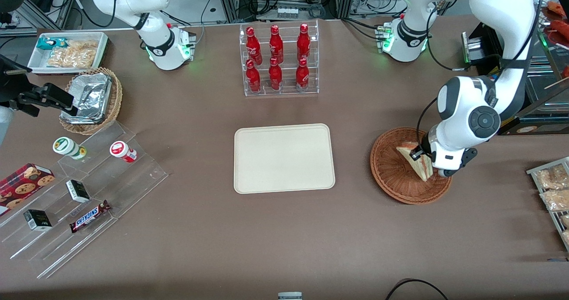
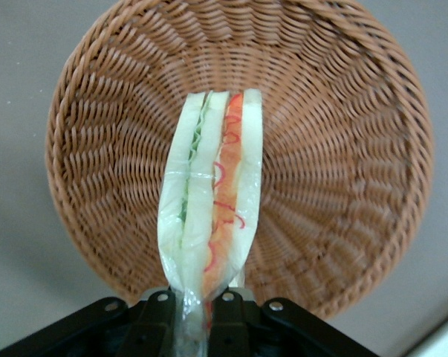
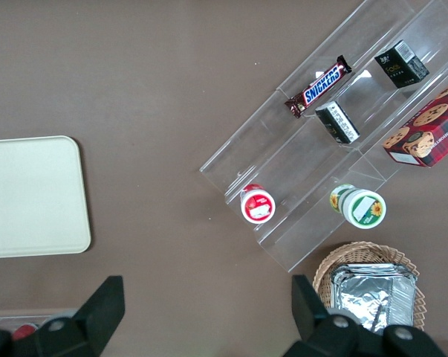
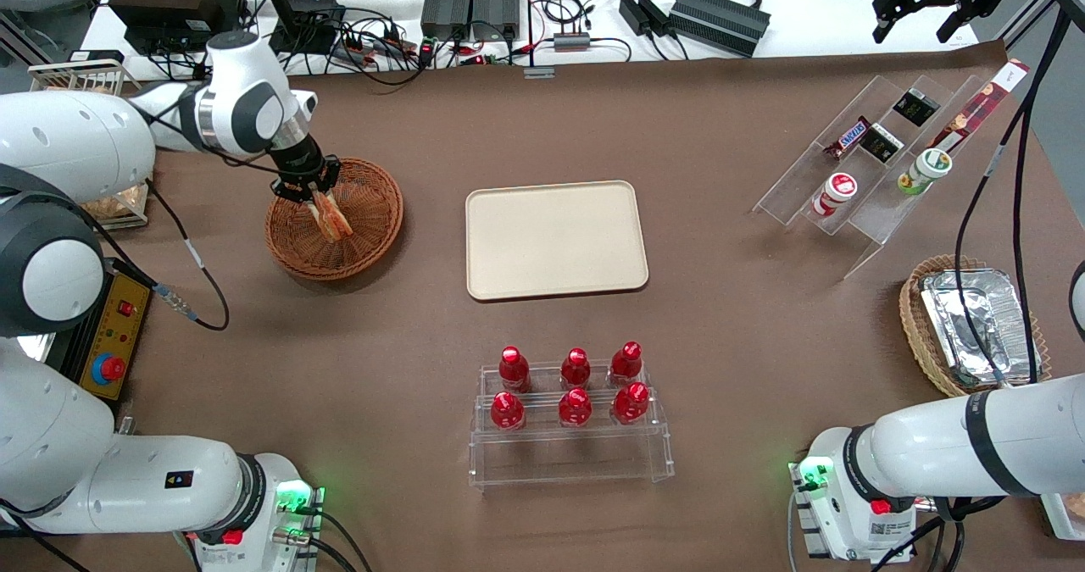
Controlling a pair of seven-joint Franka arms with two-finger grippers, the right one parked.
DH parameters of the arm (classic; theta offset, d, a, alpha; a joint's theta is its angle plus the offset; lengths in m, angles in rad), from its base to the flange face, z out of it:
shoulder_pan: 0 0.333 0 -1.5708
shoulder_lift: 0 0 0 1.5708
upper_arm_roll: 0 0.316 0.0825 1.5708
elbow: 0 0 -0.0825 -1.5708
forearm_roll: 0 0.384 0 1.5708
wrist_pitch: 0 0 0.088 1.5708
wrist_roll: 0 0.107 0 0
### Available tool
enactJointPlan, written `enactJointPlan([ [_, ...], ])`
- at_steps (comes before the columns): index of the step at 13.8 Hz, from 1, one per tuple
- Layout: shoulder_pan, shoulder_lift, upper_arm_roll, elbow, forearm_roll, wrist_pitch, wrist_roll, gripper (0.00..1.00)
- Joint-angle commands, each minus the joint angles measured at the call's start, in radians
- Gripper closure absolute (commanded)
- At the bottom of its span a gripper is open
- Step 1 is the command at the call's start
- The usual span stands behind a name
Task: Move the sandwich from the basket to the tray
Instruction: 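Lift the sandwich and carry it with the left gripper over the cream tray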
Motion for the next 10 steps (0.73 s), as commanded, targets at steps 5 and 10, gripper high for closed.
enactJointPlan([
  [5, -0.238, 0.064, -0.003, 0.129, 0.003, -0.074, 0.039, 1.0],
  [10, -0.431, 0.186, -0.003, 0.293, 0.0, -0.071, -0.017, 1.0],
])
